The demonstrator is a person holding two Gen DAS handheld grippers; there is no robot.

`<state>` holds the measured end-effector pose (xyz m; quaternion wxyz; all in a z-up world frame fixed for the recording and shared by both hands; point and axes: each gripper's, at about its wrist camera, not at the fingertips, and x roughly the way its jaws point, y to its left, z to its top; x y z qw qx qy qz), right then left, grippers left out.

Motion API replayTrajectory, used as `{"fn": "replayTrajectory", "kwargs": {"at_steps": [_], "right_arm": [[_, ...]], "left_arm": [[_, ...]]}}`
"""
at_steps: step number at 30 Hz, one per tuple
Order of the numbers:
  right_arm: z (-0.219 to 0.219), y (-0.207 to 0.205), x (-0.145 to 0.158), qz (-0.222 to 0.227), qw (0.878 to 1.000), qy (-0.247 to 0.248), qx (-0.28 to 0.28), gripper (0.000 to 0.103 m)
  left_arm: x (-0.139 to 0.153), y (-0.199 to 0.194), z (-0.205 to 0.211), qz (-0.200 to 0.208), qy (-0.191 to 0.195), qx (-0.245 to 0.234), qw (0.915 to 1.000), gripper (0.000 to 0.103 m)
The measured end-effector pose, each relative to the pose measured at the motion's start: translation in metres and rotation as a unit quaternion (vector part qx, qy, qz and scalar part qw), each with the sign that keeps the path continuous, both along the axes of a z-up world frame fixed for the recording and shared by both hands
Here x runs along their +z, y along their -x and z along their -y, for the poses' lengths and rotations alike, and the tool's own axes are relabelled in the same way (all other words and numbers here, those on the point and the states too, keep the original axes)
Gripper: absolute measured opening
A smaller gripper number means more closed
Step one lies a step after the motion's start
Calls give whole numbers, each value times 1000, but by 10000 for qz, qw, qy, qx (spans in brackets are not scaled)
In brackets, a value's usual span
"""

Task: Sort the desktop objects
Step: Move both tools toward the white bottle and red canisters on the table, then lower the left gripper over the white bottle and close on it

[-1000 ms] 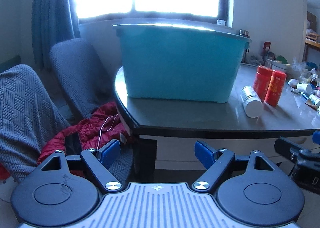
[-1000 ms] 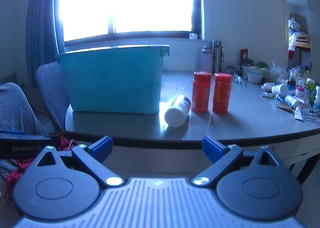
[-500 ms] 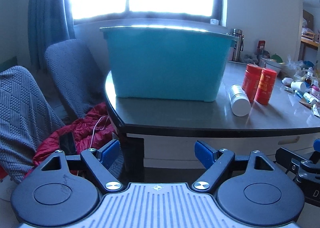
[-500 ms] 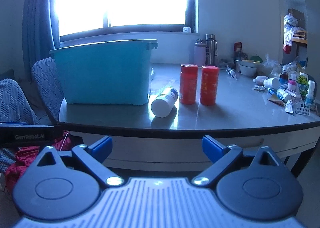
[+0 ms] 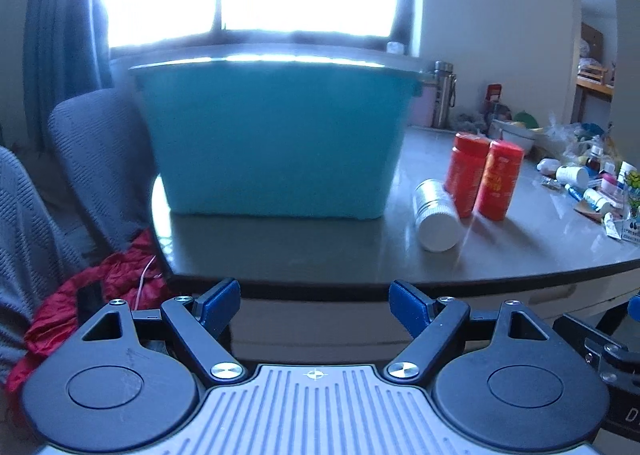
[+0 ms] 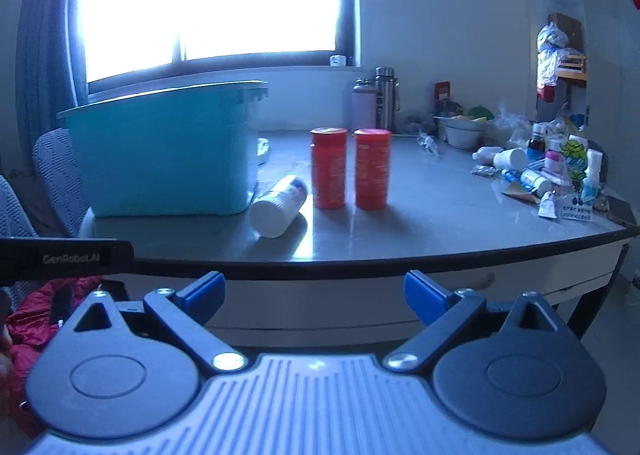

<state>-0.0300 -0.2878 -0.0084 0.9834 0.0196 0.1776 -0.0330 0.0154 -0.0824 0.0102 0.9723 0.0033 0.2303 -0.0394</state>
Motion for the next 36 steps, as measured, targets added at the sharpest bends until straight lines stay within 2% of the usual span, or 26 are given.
{"fn": "replayTrajectory", "kwargs": {"at_steps": [4, 18, 36], "right_arm": [[9, -5, -2, 59, 9999, -66, -128, 97], [22, -19, -9, -35, 9990, -141, -431, 97], [40, -37, -24, -217, 9970, -156, -733, 97]], "left_arm": [[-2, -9, 12, 107, 5, -67, 9999, 84], [-9, -53, 52, 6, -110, -507, 9987, 84], [-31, -111, 100, -299, 41, -781, 9965, 84]]}}
